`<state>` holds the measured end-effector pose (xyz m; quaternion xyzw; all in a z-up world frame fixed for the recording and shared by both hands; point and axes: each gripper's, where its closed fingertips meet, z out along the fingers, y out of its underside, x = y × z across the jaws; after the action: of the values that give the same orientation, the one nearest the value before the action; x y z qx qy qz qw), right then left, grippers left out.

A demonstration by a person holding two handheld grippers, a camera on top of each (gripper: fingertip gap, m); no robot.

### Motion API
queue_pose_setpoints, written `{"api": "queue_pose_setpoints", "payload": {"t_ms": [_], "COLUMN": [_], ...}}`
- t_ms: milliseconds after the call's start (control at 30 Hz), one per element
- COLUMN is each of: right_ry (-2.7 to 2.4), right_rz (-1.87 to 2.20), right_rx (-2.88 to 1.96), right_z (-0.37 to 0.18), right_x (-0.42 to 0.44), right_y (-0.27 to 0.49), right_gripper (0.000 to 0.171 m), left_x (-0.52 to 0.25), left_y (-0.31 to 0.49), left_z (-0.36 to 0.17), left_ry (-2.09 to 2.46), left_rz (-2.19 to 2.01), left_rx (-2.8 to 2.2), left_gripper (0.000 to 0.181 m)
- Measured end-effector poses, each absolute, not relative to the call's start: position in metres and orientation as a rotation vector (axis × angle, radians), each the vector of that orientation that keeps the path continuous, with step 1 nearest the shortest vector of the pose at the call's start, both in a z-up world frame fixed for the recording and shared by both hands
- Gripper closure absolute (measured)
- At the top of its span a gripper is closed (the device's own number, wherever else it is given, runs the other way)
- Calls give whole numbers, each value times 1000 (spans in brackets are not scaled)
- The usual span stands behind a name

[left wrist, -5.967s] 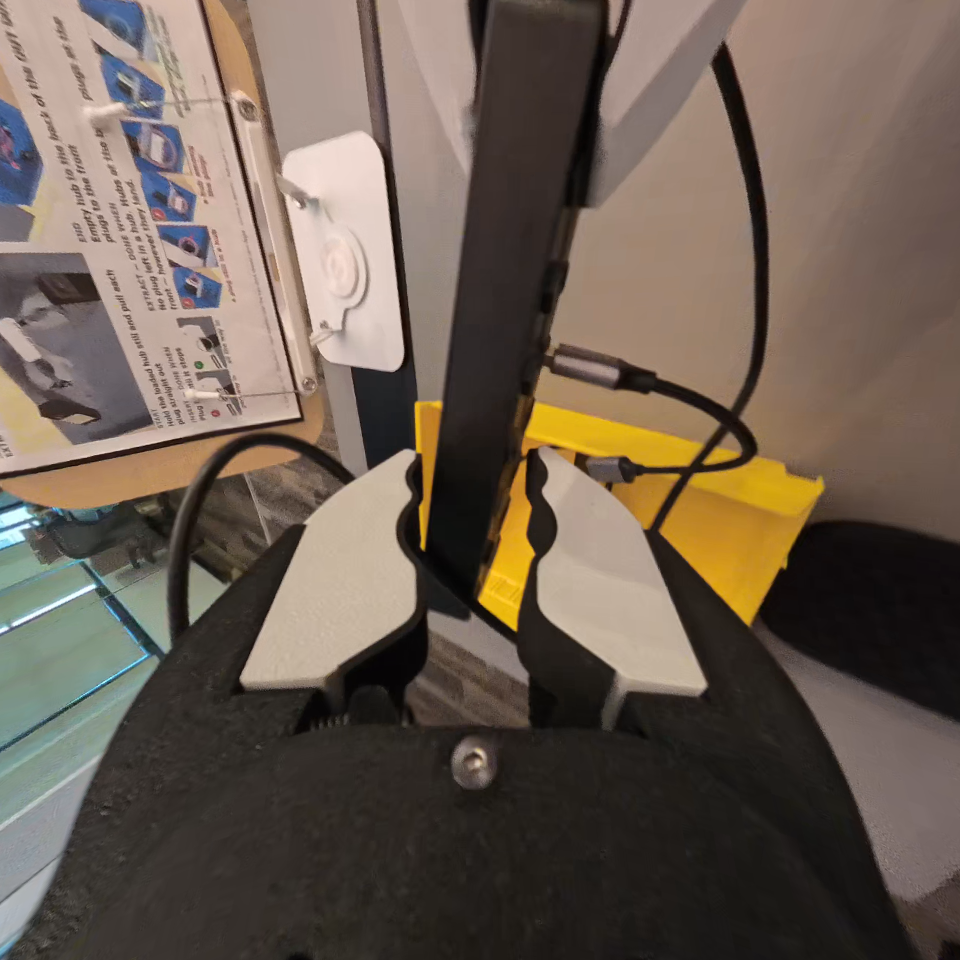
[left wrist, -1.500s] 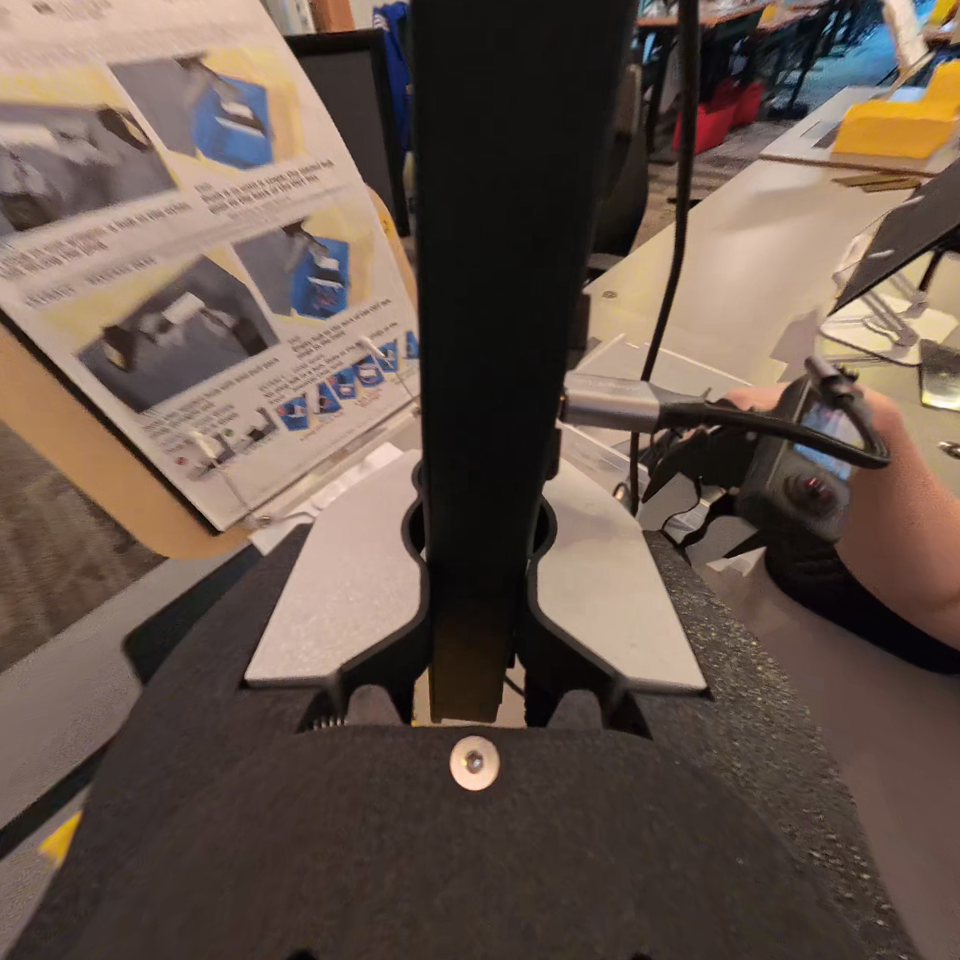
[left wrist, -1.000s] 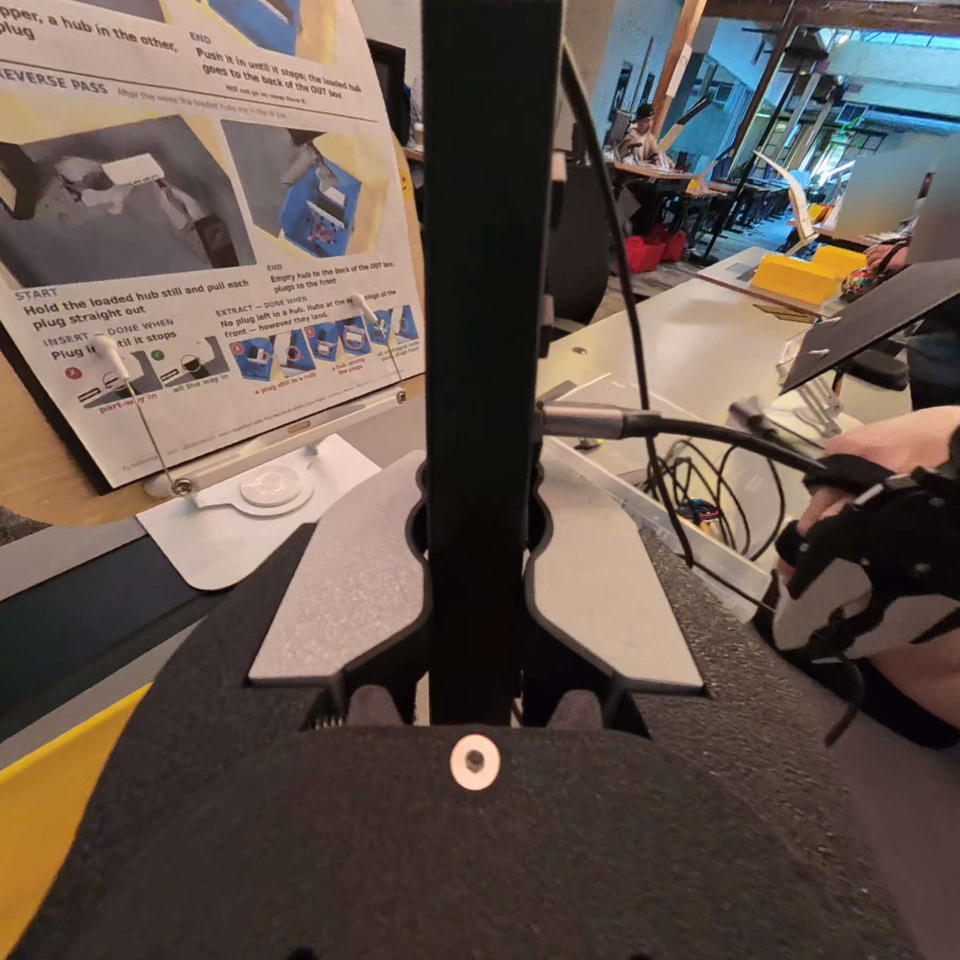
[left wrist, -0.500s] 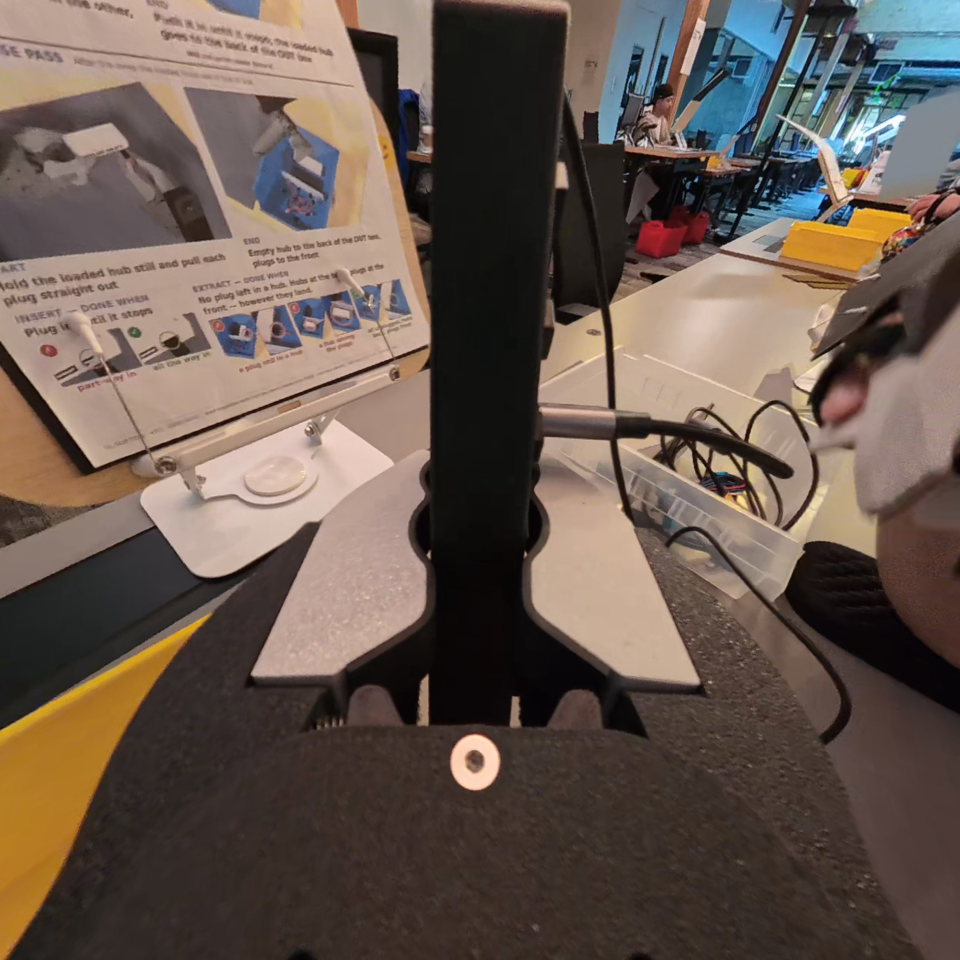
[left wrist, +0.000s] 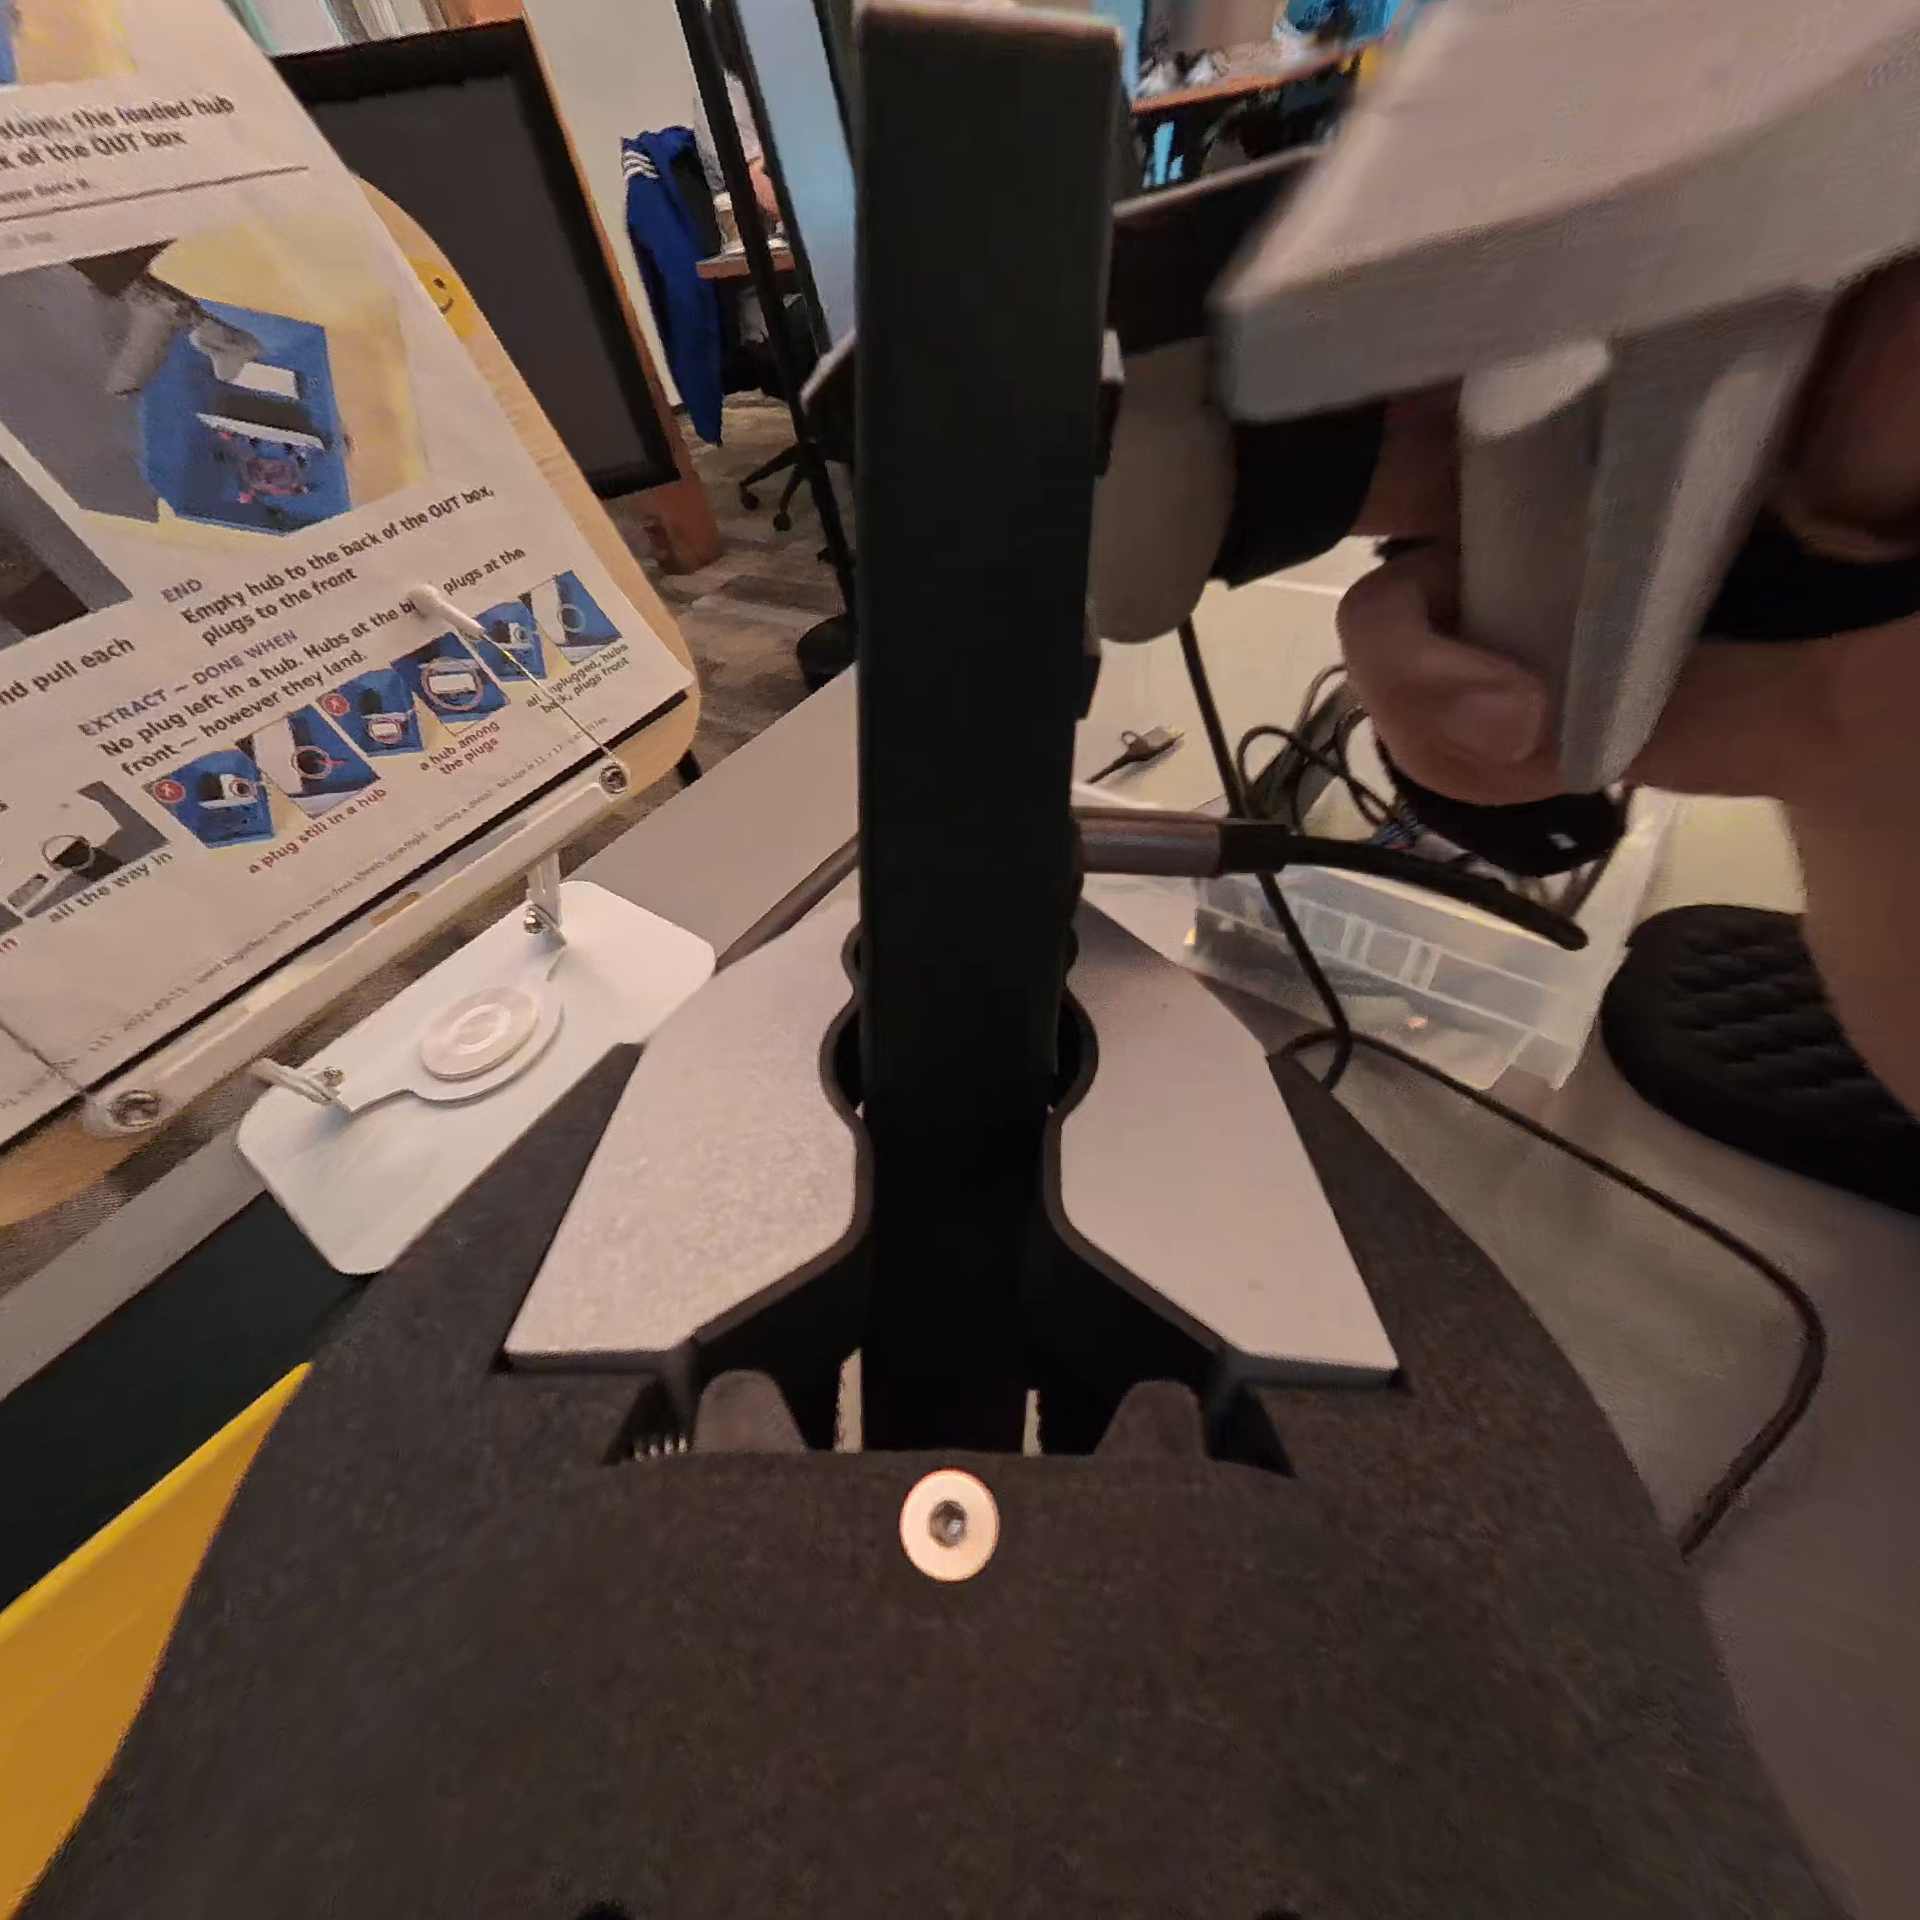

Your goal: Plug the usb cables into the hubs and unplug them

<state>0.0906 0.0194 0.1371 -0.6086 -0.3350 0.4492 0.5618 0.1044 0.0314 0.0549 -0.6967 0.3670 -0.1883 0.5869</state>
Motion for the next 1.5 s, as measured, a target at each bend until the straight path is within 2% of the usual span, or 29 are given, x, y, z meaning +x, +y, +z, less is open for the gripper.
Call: {"api": "queue_pose_setpoints", "payload": {"t_ms": [133,333,467,633,733,967,1367,1433,1500], "right_ry": [-814,-772,-777,-758,-760,-777,-783,-774,-768], "right_rz": [854,999,917,806,809,862,725,728,727], "right_rx": [-1550,-1632,-1618,-1583,-1582,-1538,-1441,-1438,-1435], "right_z": [115,105,102,110,111,116,131,133,134], "right_x": [91,87,87,100,105,108,113,115,115], "right_y": [41,44,46,49,48,42,34,33,32], "right_gripper": [102,106,106,106,106,107,107,107,107], "left_x": [106,96,91,93,105,109,99,99,98], "left_y": [34,37,39,48,47,45,51,48,49], "left_z": [46,33,19,-6,-7,4,11,13,16], "left_ry": [917,972,985,1010,997,985,950,957,949], "left_rz": [-237,-83,-57,-52,-141,-171,-123,-153,-122], "left_rx": [-1629,-1708,-1794,-1865,-1832,-1756,-1717,-1711,-1697], "left_gripper": [153,152,152,128,137,140,136,151,154]}}
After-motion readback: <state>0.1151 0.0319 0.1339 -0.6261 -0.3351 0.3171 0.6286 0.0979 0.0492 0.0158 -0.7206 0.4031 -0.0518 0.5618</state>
